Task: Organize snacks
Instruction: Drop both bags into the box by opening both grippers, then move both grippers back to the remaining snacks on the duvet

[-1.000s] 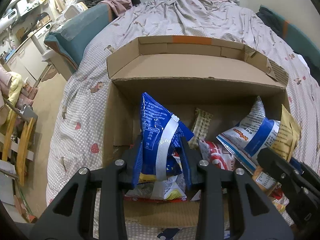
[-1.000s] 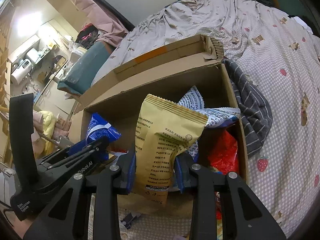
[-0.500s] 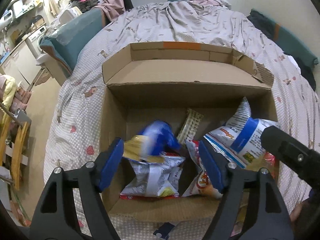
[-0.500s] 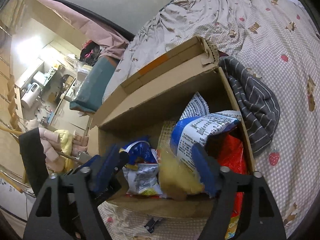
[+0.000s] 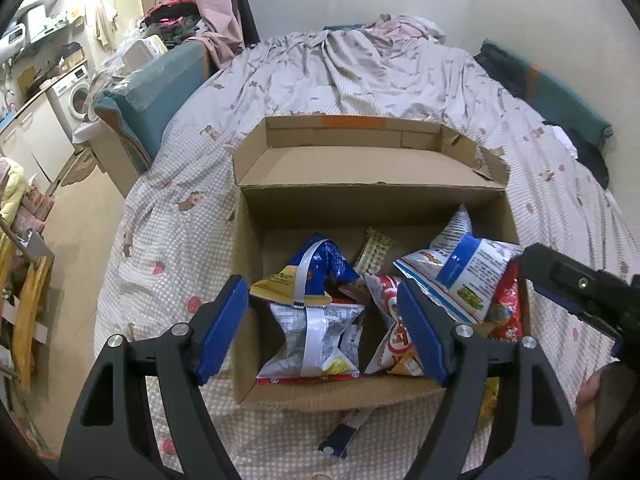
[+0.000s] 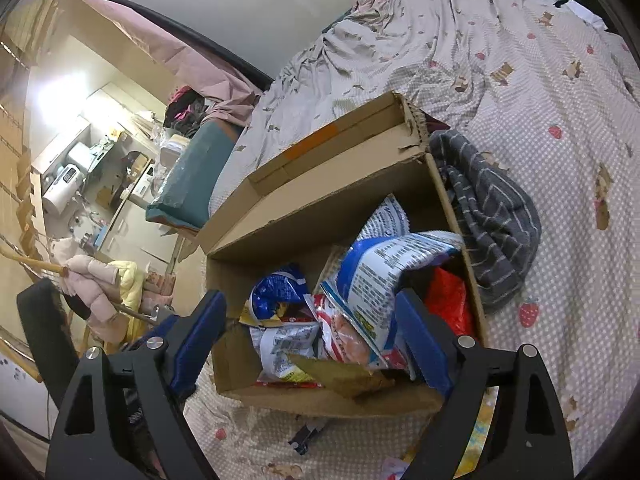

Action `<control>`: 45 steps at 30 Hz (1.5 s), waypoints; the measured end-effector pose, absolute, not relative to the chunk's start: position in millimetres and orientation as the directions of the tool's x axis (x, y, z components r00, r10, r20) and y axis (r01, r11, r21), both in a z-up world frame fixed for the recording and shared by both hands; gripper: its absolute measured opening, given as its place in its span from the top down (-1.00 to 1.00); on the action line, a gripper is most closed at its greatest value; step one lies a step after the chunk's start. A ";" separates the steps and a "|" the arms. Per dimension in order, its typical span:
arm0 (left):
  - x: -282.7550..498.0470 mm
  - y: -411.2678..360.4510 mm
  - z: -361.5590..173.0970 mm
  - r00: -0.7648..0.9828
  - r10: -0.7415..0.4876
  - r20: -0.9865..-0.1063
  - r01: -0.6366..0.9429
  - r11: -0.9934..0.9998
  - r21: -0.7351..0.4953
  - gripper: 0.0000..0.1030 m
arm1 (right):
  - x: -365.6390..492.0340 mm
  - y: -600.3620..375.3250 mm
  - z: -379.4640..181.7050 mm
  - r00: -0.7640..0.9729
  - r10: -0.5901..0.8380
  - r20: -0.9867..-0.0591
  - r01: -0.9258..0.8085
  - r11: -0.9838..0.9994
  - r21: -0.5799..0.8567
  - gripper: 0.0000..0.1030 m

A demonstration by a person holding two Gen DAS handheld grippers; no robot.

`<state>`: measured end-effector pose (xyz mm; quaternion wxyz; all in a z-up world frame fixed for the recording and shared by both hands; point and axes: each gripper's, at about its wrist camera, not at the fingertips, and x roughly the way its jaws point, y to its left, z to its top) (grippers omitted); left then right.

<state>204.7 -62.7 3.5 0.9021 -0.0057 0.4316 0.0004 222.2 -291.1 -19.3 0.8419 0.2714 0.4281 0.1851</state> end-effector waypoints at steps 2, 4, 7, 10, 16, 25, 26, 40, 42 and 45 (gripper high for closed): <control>197.4 -57.5 5.8 0.628 -0.016 -0.778 -0.004 1.000 -0.024 -0.44 | 216.3 -294.2 -19.9 0.563 0.539 -0.627 -0.066 0.785 0.616 -0.72; 189.6 -52.3 7.1 0.627 -0.030 -0.779 0.000 0.999 -0.039 -0.44 | 209.5 -296.0 -20.1 0.560 0.533 -0.634 -0.058 0.789 0.612 -0.72; 176.3 -44.7 8.7 0.629 -0.043 -0.776 0.009 0.999 -0.048 -0.44 | 198.2 -294.5 -17.9 0.555 0.517 -0.652 -0.058 0.806 0.589 -0.72; 162.1 -37.0 9.4 0.632 -0.052 -0.773 0.018 0.998 -0.052 -0.44 | 187.5 -291.8 -15.3 0.551 0.509 -0.662 -0.069 0.818 0.571 -0.72; 136.3 -24.2 8.2 0.626 -0.075 -0.776 0.027 0.997 -0.075 -0.44 | 159.0 -289.8 -17.4 0.533 0.490 -0.690 -0.073 0.839 0.540 -0.72; 98.9 -16.8 0.6 0.618 -0.118 -0.777 0.056 0.993 -0.106 -0.44 | 117.7 -302.3 -30.3 0.500 0.466 -0.730 -0.013 0.847 0.531 -0.72; 96.2 -16.2 -1.3 0.619 -0.116 -0.777 0.056 0.993 -0.104 -0.44 | 113.9 -303.7 -32.4 0.494 0.462 -0.736 -0.005 0.848 0.530 -0.72; 89.7 13.3 -40.0 0.535 -0.115 -0.837 -0.039 0.986 -0.161 -0.44 | 100.8 -314.0 -72.5 0.392 0.409 -0.824 0.156 0.853 0.497 -0.72; 93.3 13.4 -51.4 0.496 -0.109 -0.861 -0.050 0.987 -0.154 -0.44 | 103.5 -315.1 -79.9 0.371 0.418 -0.829 0.182 0.843 0.506 -0.72; 102.0 1.5 -77.3 0.408 -0.135 -0.903 -0.030 0.986 -0.161 -0.43 | 107.2 -314.1 -84.6 0.357 0.400 -0.844 0.200 0.850 0.488 -0.72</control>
